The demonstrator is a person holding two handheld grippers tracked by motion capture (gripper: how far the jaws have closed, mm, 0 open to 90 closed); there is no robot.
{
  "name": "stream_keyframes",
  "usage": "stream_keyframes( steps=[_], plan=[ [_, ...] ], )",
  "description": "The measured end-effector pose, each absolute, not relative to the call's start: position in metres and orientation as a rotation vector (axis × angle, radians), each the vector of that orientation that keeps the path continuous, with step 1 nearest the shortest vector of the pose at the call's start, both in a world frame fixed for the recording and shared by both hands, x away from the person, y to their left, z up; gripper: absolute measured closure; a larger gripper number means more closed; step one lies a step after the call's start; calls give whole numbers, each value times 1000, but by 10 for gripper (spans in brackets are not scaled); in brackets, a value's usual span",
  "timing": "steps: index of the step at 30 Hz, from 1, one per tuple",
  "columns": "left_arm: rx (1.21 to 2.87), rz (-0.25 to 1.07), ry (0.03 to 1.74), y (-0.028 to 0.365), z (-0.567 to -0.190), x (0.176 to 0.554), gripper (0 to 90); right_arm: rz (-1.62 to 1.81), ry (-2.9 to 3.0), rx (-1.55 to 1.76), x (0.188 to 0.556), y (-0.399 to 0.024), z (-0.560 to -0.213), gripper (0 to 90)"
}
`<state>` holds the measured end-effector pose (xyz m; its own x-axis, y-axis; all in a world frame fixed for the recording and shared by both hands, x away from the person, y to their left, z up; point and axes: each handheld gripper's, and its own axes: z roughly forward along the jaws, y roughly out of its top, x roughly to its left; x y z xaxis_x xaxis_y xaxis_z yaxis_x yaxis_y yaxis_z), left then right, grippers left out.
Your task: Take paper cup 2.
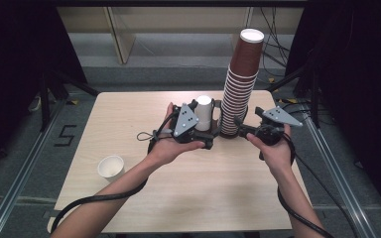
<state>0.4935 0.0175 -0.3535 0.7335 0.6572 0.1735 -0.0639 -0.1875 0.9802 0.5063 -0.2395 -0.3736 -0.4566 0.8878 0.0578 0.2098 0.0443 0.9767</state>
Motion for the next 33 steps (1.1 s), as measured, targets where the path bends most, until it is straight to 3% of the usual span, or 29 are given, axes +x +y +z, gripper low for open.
stream_keyframes(
  steps=[21, 33],
  plan=[
    [1594, 714, 499, -35, -326, 559, 0, 1516, 1594, 1064, 554, -244, -281, 129],
    [1577, 655, 566, -53, -316, 601, 14, 1487, 1587, 1083, 585, -235, -255, 118]
  ],
)
